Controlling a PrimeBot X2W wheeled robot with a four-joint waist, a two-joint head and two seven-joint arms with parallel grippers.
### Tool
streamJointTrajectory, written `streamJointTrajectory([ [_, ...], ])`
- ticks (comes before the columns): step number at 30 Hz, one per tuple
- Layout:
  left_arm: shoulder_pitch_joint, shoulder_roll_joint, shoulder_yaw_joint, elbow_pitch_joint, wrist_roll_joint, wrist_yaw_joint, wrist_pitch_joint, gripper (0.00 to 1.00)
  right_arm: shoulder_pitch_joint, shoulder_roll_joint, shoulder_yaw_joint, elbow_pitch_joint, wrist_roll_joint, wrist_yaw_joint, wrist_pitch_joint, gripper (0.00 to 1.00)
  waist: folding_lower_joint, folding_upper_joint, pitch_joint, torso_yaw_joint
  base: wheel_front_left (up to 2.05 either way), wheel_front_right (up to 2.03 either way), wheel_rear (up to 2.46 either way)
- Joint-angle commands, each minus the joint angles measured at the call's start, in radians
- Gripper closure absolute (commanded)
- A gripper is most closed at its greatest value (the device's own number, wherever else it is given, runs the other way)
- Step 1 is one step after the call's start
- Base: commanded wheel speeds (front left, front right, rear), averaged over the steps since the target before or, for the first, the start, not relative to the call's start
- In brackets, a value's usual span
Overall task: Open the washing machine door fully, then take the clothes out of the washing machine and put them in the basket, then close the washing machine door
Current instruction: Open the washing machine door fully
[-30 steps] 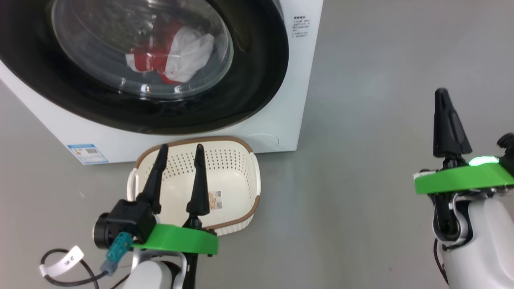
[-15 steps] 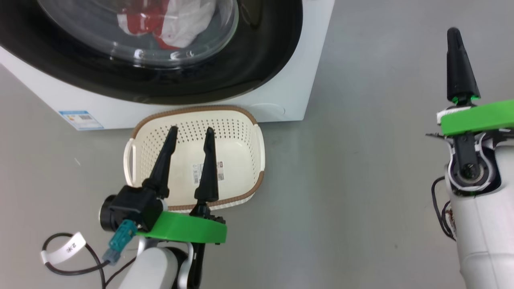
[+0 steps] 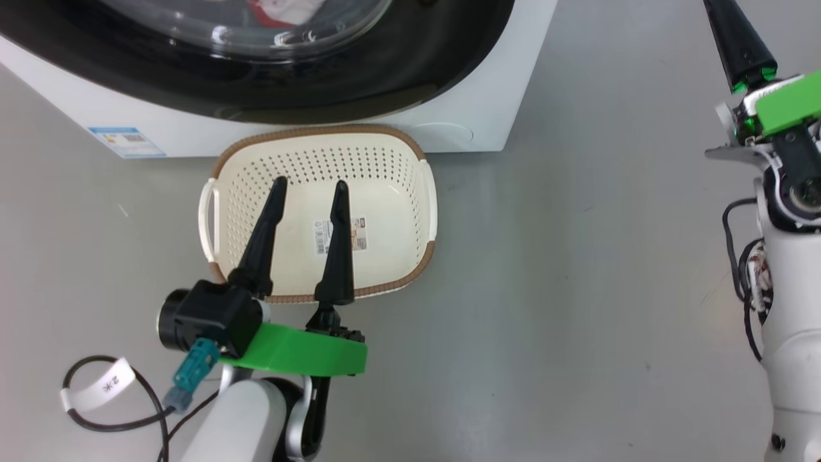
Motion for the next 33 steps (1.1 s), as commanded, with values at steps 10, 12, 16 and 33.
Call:
streamJointTrajectory([
  [10,-0.036,0.011,0.012,-0.028,0.013,-0.011,-0.008,0.00,-0.191,-0.018,-0.021,0.124,0.070,0.001,0.199,1.00,0.0000,0.0000,0.059,0.041,0.00,0.00,0.00],
  [12,-0.039,0.011,0.010,-0.029,0.013,-0.010,-0.008,0.00,-0.221,-0.016,-0.017,0.149,0.067,0.001,0.222,1.00,0.0000,0.0000,0.067,0.047,0.00,0.00,0.00],
  [16,-0.044,0.011,0.003,-0.031,0.012,-0.008,-0.008,0.00,-0.272,-0.008,-0.004,0.184,0.051,0.001,0.247,1.00,0.0000,0.0000,0.082,0.060,0.00,0.00,0.00],
  [33,-0.052,0.011,-0.022,-0.031,-0.012,0.001,-0.008,0.00,-0.397,0.009,0.005,0.261,0.020,0.001,0.310,1.00,0.0000,0.0000,0.117,0.125,0.00,0.00,0.00],
])
